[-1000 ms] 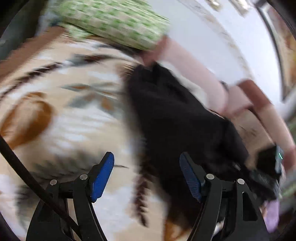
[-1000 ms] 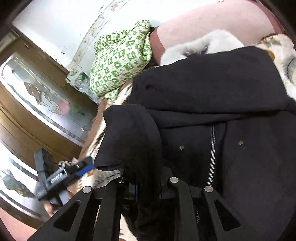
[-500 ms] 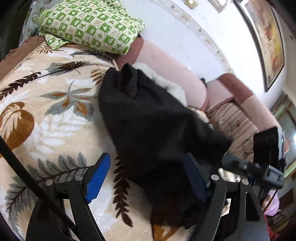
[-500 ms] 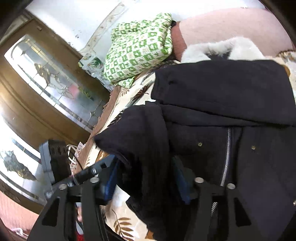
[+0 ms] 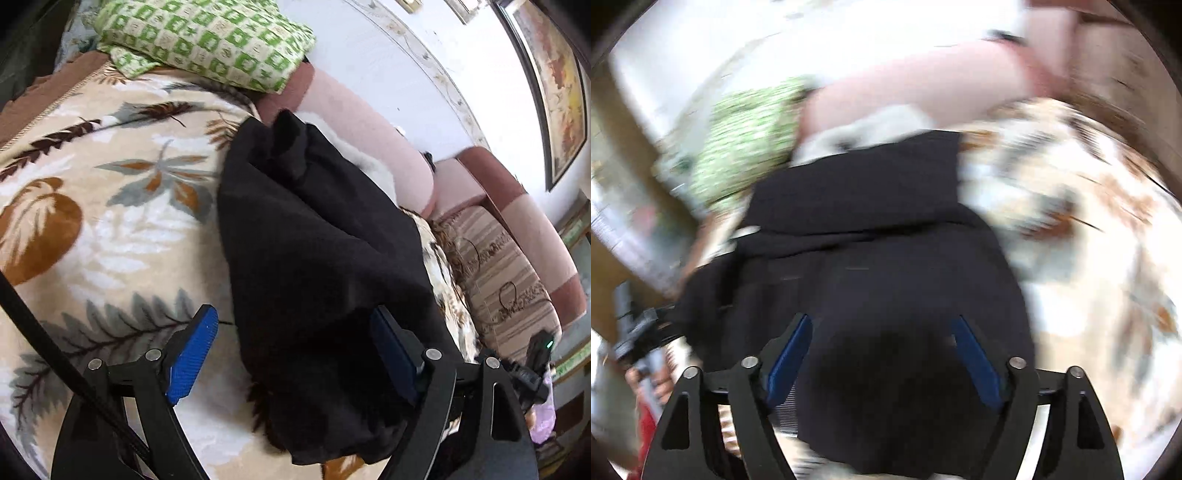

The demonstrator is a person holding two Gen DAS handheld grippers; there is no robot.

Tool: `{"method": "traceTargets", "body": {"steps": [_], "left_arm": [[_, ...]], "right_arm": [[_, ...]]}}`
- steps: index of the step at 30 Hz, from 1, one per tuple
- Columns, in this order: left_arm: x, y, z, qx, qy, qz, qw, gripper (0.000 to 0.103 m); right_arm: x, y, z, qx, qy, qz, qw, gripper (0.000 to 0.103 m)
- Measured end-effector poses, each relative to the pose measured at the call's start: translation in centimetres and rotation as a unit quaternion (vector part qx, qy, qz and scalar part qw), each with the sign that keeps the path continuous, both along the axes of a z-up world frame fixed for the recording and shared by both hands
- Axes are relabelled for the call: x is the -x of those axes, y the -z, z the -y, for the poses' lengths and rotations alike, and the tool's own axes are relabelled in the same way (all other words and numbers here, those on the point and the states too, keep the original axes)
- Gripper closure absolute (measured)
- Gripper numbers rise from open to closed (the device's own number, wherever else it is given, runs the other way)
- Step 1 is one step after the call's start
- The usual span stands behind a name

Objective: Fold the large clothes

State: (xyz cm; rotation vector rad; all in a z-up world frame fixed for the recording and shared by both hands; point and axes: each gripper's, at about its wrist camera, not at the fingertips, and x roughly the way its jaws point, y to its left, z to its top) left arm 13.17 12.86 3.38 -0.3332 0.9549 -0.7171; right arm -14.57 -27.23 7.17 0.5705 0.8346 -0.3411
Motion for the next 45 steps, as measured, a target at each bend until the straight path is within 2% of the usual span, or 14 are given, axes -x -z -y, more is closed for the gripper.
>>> {"method": "traceTargets", "body": {"steps": [4, 9, 12, 15, 19, 25, 29, 31, 38, 39, 41, 42, 43, 45], "left_arm": [[-0.6, -0.2, -2.0, 0.034, -0.033, -0.005, 0.9989, 0.019], [-1.5, 1.6, -2.0, 0.054, -0.037, -0.055, 0.9964, 0.018], [-1.3, 2.7, -1.6, 0.06, -0.026, -0.08, 0.9947, 0.018], [-0.6, 2.8, -1.9, 0.074, -0.023, -0.085, 0.9934, 0.018], [0.3, 2.2, -2.6, 0.105, -0.018, -0.08, 0.9911, 0.018], [0.3, 1.1, -1.7, 0.108, 0.018, -0.076, 0.9911, 0.017], [0.4, 0.9, -0.8, 0.074, 0.031, -0.064, 0.9947, 0.016], [-0.1, 2.0, 0.0, 0.032, 0.028, -0.077, 0.9961, 0.016], [1.6, 5.6, 2.7, -0.102, 0.019, -0.089, 0.9906, 0.016], [2.2, 5.4, 3.1, -0.116, 0.005, -0.073, 0.9905, 0.019], [2.5, 5.0, 3.2, -0.13, -0.029, -0.076, 0.9881, 0.05], [2.5, 4.7, 3.0, -0.127, -0.045, -0.088, 0.987, 0.069], [2.4, 4.2, 2.8, -0.125, -0.057, -0.094, 0.986, 0.081], [2.8, 2.4, 2.7, -0.126, -0.069, -0.087, 0.9858, 0.088]], "right_arm": [[3.2, 3.9, 4.0, -0.059, 0.067, -0.02, 0.996, 0.016], [3.6, 7.8, 4.8, -0.158, 0.069, 0.006, 0.985, 0.015], [2.9, 7.4, 3.6, -0.137, 0.052, 0.018, 0.989, 0.007], [2.5, 7.6, 1.8, -0.151, 0.009, 0.026, 0.988, 0.007], [1.3, 7.8, -0.3, -0.11, -0.032, 0.014, 0.993, 0.007], [1.7, 8.4, -0.5, -0.111, -0.032, 0.035, 0.993, 0.007], [2.5, 8.8, 0.5, -0.145, -0.024, 0.058, 0.987, 0.007], [2.4, 8.8, 0.6, -0.147, -0.026, 0.059, 0.987, 0.007], [1.3, 8.2, -2.5, -0.052, -0.041, 0.019, 0.998, 0.007], [1.0, 8.1, -3.1, -0.033, -0.04, 0.011, 0.999, 0.009], [0.4, 7.9, -3.7, -0.008, -0.032, -0.001, 0.999, 0.025], [0.3, 7.6, -3.6, -0.009, -0.029, 0.001, 1.0, 0.04], [0.1, 7.5, -3.2, -0.027, -0.03, 0.009, 0.999, 0.064], [0.2, 6.6, -1.6, -0.081, -0.028, 0.04, 0.996, 0.078]]}}
